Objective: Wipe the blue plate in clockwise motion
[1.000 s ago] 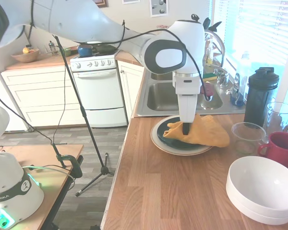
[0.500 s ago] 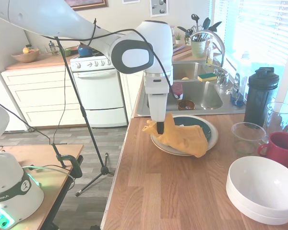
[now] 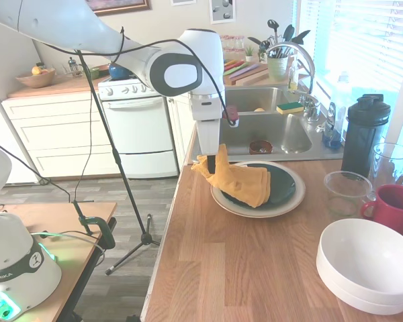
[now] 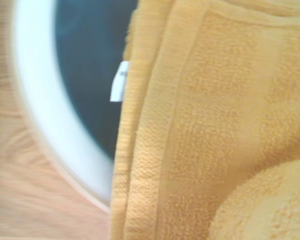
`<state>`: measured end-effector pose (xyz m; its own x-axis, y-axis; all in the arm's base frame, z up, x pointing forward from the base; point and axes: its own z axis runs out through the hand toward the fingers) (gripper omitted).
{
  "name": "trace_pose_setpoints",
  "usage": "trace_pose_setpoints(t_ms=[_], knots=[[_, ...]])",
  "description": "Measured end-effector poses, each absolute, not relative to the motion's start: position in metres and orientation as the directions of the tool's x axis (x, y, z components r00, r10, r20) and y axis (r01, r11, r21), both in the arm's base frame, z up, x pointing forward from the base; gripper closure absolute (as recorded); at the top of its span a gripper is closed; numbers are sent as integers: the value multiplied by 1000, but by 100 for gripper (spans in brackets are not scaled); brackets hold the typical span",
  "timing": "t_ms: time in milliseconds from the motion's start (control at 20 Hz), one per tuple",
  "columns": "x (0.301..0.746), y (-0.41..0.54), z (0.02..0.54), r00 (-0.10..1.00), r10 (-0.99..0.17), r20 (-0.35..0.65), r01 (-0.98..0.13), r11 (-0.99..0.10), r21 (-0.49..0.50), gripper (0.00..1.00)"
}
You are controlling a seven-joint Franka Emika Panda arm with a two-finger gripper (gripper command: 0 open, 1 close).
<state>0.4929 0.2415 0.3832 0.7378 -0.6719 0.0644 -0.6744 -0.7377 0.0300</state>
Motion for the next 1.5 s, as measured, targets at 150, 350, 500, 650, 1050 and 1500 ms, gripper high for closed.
trace_pose_setpoints(t_ms=[150, 350, 500, 650, 1050, 1500], knots=[[499, 247, 390, 737, -673, 67, -675, -738, 13, 100], [508, 235, 408, 712, -699, 58, -700, -714, -14, 100], [509, 217, 431, 701, -712, 50, -711, -702, -32, 100], [508, 192, 461, 690, -723, 39, -721, -691, -62, 100], [527, 108, 505, 623, -782, -4, -777, -619, -114, 100], [552, 37, 506, 544, -838, -36, -835, -536, -127, 100]])
